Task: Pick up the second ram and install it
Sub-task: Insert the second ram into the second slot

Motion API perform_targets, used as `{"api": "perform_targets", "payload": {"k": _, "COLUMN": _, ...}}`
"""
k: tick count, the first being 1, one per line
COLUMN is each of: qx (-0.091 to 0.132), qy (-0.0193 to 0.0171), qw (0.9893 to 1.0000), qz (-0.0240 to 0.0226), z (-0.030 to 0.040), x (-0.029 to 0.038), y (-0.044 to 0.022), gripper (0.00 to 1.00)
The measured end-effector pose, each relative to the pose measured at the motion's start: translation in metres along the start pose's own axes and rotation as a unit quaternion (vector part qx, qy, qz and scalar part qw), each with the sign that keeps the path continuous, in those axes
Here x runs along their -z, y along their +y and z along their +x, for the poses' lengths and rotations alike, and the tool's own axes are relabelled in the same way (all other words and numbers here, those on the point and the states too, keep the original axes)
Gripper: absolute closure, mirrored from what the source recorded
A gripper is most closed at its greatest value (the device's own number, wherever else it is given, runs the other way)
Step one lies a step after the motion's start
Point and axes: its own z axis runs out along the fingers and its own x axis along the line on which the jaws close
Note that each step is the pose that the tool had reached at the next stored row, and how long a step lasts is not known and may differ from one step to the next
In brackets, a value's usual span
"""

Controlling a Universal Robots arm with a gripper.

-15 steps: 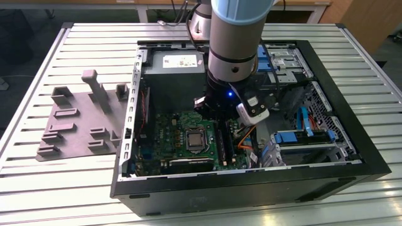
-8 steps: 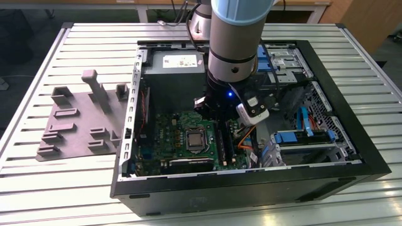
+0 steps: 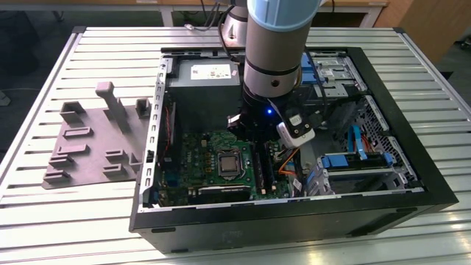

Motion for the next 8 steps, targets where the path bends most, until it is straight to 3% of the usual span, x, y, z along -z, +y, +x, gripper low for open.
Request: {"api": "perform_targets", "payload": {"k": 8, "qx": 0.0, "qy": 0.0001, "qw": 1.0, "qz": -0.0011, "z": 0.0001, "x": -0.0022, "y": 0.0001, "gripper": 0.88}}
